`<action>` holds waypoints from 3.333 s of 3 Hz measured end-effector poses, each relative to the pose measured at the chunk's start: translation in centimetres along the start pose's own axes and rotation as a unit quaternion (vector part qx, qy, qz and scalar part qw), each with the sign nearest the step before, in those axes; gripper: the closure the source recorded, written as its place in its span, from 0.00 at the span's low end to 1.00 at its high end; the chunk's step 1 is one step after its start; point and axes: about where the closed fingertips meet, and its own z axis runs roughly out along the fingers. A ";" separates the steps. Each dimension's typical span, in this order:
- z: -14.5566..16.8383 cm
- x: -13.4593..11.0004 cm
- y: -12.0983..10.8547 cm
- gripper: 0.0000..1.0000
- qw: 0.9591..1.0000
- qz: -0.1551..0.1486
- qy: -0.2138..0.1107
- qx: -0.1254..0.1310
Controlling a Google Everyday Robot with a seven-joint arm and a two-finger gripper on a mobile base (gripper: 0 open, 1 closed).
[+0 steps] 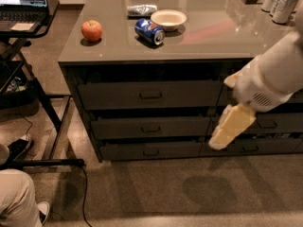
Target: Open bottom drawer
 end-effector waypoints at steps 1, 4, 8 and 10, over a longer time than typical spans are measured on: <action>7.7 0.5 3.5 0.00 0.997 0.040 -0.047 -0.038; 16.6 -0.3 7.3 0.00 0.991 0.063 -0.105 -0.060; 37.4 -0.6 11.5 0.00 0.960 0.163 -0.206 -0.099; 37.7 -0.7 11.4 0.00 0.958 0.165 -0.214 -0.093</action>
Offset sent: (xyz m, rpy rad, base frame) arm 0.1125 0.1074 -0.1879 0.5115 -0.4783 -0.2883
